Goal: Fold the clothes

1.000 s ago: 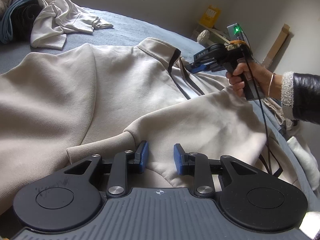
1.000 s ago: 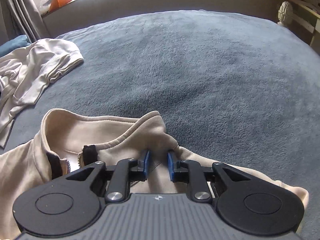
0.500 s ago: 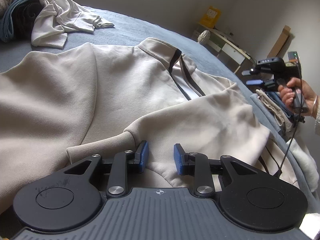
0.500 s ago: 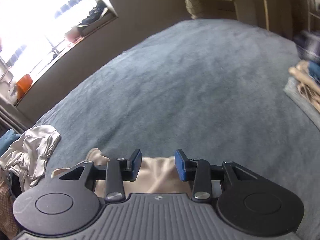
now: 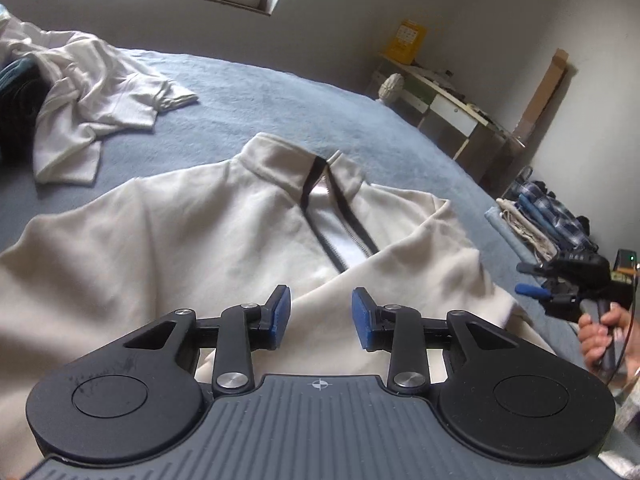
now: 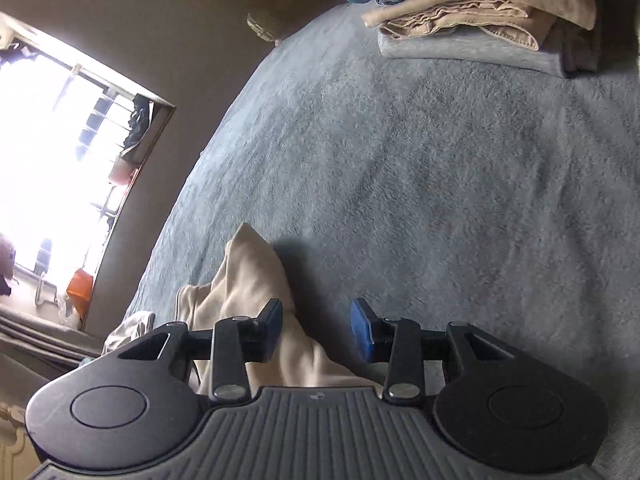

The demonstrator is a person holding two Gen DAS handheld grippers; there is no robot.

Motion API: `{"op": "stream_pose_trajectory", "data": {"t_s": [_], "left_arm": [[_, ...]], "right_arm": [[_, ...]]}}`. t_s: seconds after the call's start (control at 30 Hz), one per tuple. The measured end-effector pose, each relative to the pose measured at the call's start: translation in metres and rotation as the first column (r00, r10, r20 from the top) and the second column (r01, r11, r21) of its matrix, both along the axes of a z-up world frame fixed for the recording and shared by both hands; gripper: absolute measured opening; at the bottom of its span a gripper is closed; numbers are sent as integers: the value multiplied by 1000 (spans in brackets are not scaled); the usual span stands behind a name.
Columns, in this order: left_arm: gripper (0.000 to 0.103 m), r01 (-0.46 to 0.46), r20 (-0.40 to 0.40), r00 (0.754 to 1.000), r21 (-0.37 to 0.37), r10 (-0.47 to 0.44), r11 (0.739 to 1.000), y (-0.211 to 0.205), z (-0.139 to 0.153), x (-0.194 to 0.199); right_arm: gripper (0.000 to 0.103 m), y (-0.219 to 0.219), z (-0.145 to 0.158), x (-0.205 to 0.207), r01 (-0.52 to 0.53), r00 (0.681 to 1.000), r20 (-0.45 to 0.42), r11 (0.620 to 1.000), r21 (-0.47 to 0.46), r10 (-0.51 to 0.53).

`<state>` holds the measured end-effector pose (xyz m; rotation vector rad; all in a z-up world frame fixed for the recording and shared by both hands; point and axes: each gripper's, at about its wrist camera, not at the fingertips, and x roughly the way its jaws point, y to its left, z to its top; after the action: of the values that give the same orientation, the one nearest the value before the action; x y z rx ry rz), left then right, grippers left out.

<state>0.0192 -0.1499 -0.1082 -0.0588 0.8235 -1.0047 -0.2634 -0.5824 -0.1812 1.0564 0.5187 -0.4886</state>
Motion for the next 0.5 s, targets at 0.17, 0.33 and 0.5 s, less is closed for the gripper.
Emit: {"op": "stream_pose_trajectory", "data": {"t_s": [0.17,0.33,0.5], "left_arm": [[59,179,53,982,61,-183,982,-102,22,10],[63,306,136,936,131,-323,943,-218,27,11],[63,335,197,898,276,-394,901,-324,10,1]], "right_arm": [[40,22,-7,-3,-100,994,30,983,-152,106],[40,31,-25,3,-167,983,50,973,-160,177],[36,46,-25,6,-227,973,-19,931,-287,232]]}}
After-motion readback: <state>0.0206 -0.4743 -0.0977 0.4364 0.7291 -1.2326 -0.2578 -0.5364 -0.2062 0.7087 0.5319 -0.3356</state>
